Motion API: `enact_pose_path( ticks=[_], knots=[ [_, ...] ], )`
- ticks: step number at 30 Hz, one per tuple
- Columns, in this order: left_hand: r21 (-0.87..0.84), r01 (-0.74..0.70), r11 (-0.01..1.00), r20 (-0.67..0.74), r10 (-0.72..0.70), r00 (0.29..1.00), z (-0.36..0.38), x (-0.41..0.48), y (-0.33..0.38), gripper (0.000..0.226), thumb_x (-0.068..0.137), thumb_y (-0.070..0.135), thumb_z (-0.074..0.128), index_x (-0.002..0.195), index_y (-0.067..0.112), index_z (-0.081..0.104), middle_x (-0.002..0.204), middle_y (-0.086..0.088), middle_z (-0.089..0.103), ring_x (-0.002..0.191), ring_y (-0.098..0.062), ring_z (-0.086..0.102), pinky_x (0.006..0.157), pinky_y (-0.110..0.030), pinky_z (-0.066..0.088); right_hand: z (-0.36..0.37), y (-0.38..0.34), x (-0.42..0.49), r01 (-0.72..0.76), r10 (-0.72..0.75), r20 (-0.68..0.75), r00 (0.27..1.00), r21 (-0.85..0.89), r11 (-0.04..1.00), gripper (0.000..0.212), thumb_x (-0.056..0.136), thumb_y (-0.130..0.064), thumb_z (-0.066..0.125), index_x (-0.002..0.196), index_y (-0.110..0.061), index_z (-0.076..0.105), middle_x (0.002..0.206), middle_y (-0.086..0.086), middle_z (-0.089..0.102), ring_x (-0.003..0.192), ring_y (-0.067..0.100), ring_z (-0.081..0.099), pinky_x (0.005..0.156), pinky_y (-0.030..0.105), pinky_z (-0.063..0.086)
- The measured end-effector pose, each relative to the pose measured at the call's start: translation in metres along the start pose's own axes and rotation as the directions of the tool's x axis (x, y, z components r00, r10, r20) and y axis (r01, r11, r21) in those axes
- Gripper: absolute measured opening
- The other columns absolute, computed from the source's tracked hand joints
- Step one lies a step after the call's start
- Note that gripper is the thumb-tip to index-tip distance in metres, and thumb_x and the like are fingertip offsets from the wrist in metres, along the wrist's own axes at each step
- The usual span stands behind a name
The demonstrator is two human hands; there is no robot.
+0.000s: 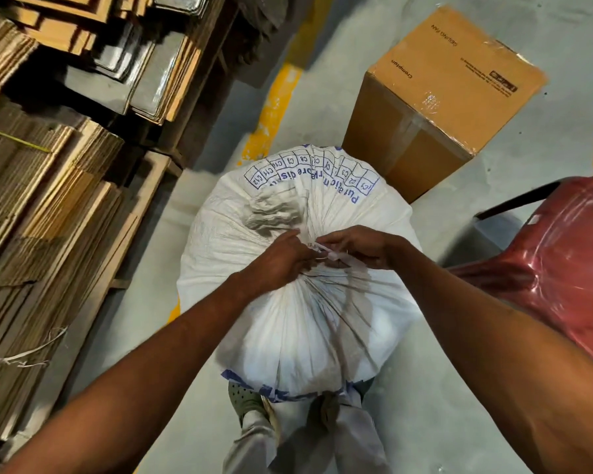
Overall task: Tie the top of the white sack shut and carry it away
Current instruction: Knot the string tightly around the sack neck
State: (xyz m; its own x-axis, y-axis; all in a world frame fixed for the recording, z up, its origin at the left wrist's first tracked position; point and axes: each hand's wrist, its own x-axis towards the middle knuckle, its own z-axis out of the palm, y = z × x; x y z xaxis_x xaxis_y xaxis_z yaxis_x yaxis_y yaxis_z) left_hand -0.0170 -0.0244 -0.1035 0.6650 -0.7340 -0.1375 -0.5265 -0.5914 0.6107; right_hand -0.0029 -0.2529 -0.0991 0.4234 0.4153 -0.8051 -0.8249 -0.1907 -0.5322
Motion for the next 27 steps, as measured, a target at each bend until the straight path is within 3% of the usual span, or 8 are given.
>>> enact_pose_path(
  ticks=[3, 5, 8, 12, 16, 21, 24, 27],
  knots=[
    [-0.395, 0.271, 0.878, 0.135, -0.236, 0.962, -0.004, 0.005, -0.007, 0.025, 0.091, 0.008, 0.072, 0.113, 0.017, 0.080, 0.110, -0.012, 0.079, 0.094, 0.010, 0.067, 0.124, -0.041, 0.024, -0.010, 0.013, -0.001, -0.024, 0.024, 0.003, 1.000, 0.119, 0.993, 0.037, 0.089, -0.001, 0.055, 0.120, -0.002, 0.074, 0.132, 0.032, 0.064, 0.110, 0.037, 0.054, 0.086, 0.037, 0.043],
    [-0.570, 0.349, 0.744, 0.212, -0.277, 0.937, -0.015, 0.010, -0.001, 0.023, 0.083, 0.010, 0.083, 0.099, 0.026, 0.084, 0.098, -0.010, 0.081, 0.090, -0.004, 0.073, 0.111, -0.043, 0.045, -0.014, 0.017, 0.000, -0.013, 0.015, -0.018, 1.000, 0.137, 0.990, 0.032, 0.095, -0.001, 0.052, 0.117, -0.001, 0.076, 0.132, 0.035, 0.063, 0.110, 0.036, 0.058, 0.092, 0.040, 0.043],
    [-0.629, 0.384, 0.676, 0.261, -0.282, 0.923, -0.032, 0.020, 0.013, 0.008, 0.088, 0.024, 0.081, 0.084, 0.030, 0.084, 0.084, 0.000, 0.075, 0.078, -0.009, 0.063, 0.073, -0.026, 0.048, -0.011, 0.016, -0.003, 0.032, -0.027, -0.034, 0.999, 0.157, 0.987, 0.031, 0.100, 0.005, 0.047, 0.118, 0.002, 0.072, 0.122, 0.028, 0.069, 0.098, 0.029, 0.068, 0.089, 0.033, 0.056],
    [-0.701, 0.423, 0.574, 0.287, -0.317, 0.904, -0.027, 0.027, 0.024, 0.038, 0.105, 0.039, 0.055, 0.097, 0.011, 0.080, 0.090, -0.017, 0.076, 0.083, -0.018, 0.062, 0.080, -0.028, 0.047, -0.006, 0.015, -0.004, 0.040, -0.030, -0.056, 0.998, 0.186, 0.982, 0.029, 0.100, 0.006, 0.047, 0.117, 0.009, 0.071, 0.123, 0.029, 0.069, 0.103, 0.032, 0.069, 0.095, 0.036, 0.058],
    [-0.771, 0.472, 0.427, 0.315, -0.389, 0.866, -0.011, 0.035, 0.029, 0.043, 0.103, 0.046, 0.048, 0.079, 0.017, 0.069, 0.057, 0.002, 0.061, 0.053, -0.013, 0.050, 0.055, -0.029, 0.035, -0.008, 0.020, 0.000, 0.031, -0.019, -0.060, 0.998, 0.201, 0.979, 0.027, 0.100, 0.006, 0.047, 0.112, 0.010, 0.070, 0.123, 0.031, 0.065, 0.104, 0.037, 0.067, 0.103, 0.045, 0.047],
    [-0.912, 0.405, 0.069, 0.339, -0.432, 0.836, -0.015, 0.045, 0.028, 0.031, 0.086, 0.036, 0.031, 0.064, 0.019, 0.045, 0.066, -0.003, 0.037, 0.057, -0.013, 0.030, 0.056, -0.033, 0.024, -0.011, 0.027, 0.004, 0.016, 0.003, -0.071, 0.997, 0.265, 0.964, 0.038, 0.100, 0.009, 0.042, 0.134, 0.011, 0.060, 0.136, 0.032, 0.063, 0.131, 0.044, 0.059, 0.116, 0.048, 0.044],
    [-0.895, 0.410, 0.175, 0.286, -0.480, 0.829, -0.010, 0.046, 0.026, 0.029, 0.081, 0.032, 0.039, 0.056, 0.024, 0.052, 0.065, -0.001, 0.039, 0.054, -0.008, 0.035, 0.054, -0.028, 0.025, -0.015, 0.032, 0.011, 0.006, 0.006, -0.045, 0.999, 0.272, 0.962, 0.038, 0.100, 0.007, 0.044, 0.133, 0.009, 0.062, 0.136, 0.032, 0.063, 0.134, 0.047, 0.055, 0.121, 0.054, 0.036],
    [-0.838, 0.432, 0.333, 0.262, -0.449, 0.855, -0.005, 0.045, 0.021, 0.025, 0.094, 0.024, 0.050, 0.080, 0.018, 0.071, 0.065, 0.006, 0.051, 0.059, -0.005, 0.044, 0.060, -0.024, 0.031, -0.016, 0.031, 0.013, 0.011, 0.002, -0.044, 0.999, 0.301, 0.954, 0.036, 0.100, 0.006, 0.045, 0.131, 0.011, 0.062, 0.137, 0.034, 0.061, 0.122, 0.045, 0.062, 0.117, 0.052, 0.039]
  ],
)
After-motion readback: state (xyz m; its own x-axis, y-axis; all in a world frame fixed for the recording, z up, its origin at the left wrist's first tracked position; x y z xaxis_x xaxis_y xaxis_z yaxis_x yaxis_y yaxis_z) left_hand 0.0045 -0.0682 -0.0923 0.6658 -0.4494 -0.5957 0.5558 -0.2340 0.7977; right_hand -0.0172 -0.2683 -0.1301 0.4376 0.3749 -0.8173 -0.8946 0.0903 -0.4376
